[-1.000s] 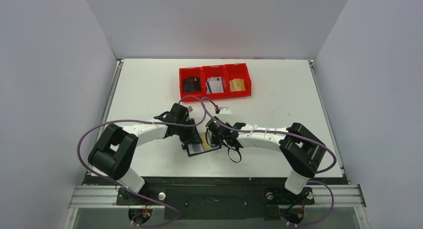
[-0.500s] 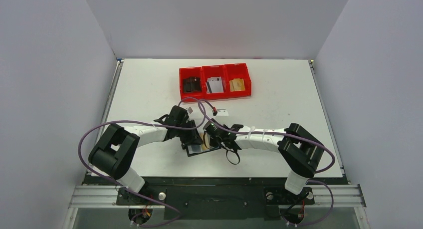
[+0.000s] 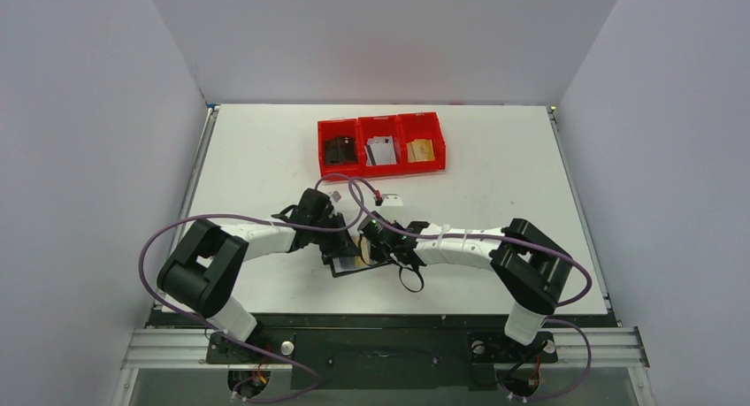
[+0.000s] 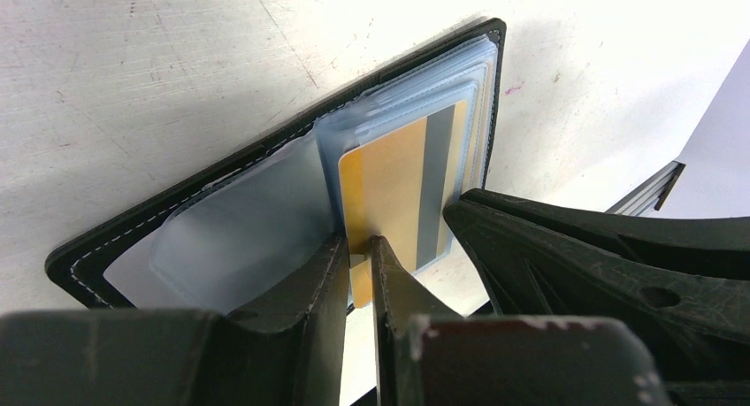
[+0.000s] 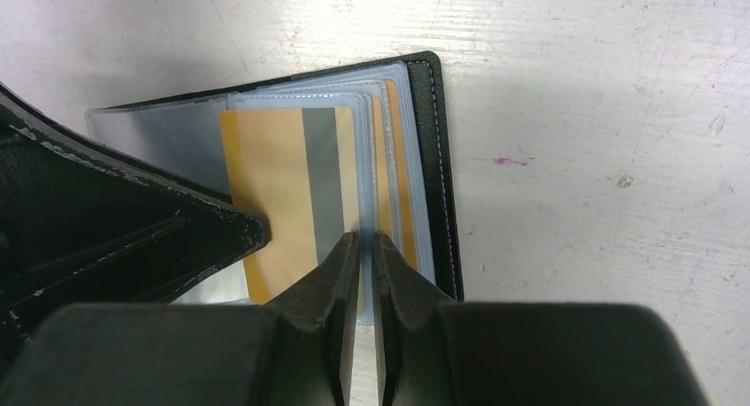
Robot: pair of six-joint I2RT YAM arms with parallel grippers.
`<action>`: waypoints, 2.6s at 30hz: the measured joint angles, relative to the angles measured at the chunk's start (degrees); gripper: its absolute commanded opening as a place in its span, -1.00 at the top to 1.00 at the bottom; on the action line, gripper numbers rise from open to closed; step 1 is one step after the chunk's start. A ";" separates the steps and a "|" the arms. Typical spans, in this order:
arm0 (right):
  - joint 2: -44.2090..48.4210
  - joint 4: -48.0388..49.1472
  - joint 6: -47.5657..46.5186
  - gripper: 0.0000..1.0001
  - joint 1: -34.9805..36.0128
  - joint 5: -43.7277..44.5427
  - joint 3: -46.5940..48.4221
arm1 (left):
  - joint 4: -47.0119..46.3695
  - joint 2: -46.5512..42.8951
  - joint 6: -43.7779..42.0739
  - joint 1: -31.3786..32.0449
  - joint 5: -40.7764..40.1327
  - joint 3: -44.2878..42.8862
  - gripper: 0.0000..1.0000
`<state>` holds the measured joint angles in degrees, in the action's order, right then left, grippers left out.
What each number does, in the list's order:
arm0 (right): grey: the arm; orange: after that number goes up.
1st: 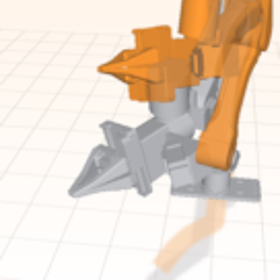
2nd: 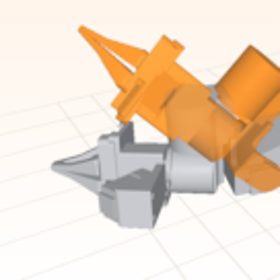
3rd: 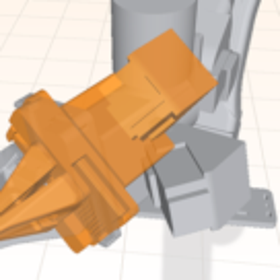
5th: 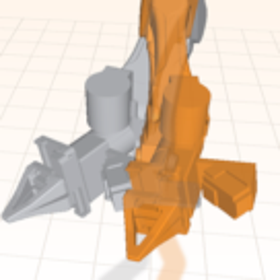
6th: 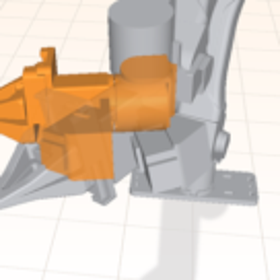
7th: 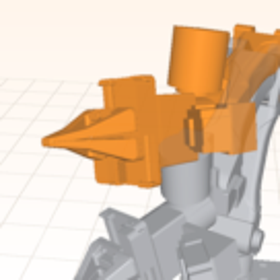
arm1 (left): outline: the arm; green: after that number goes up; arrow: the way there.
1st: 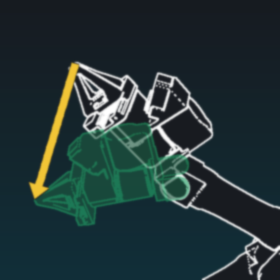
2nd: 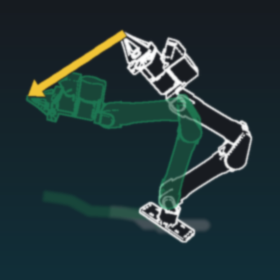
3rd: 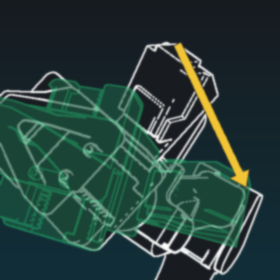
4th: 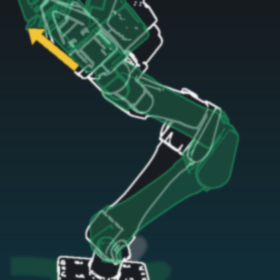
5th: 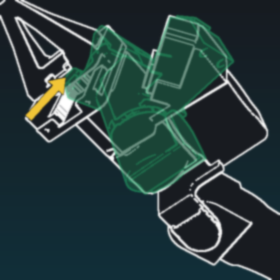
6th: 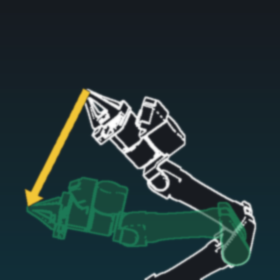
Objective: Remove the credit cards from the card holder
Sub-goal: Remove the credit card from the card holder.
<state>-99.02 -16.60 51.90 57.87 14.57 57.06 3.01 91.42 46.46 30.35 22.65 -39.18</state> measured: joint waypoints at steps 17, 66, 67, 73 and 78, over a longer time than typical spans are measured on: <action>-1.16 -0.31 1.05 1.00 0.00 0.15 1.33 | -2.43 -2.62 0.92 -0.90 1.40 3.43 0.72; -1.81 3.65 3.26 1.00 -0.85 0.79 0.42 | -2.51 -3.54 -0.87 -4.66 8.94 5.84 1.00; -1.81 3.76 3.48 1.00 -0.92 0.81 0.28 | -1.84 -3.54 -1.14 -4.70 8.92 5.73 1.00; -1.75 4.07 4.11 1.00 -1.20 0.42 0.04 | 0.70 -3.82 -1.70 -5.01 8.85 5.73 1.00; -1.36 5.09 4.39 1.00 -1.33 0.26 -0.90 | 2.36 -4.74 -1.70 -5.35 8.68 5.73 1.00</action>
<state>-100.38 -11.51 56.29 56.53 14.83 56.16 5.37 86.67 44.75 24.99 31.33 -33.45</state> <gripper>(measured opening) 0.002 0.007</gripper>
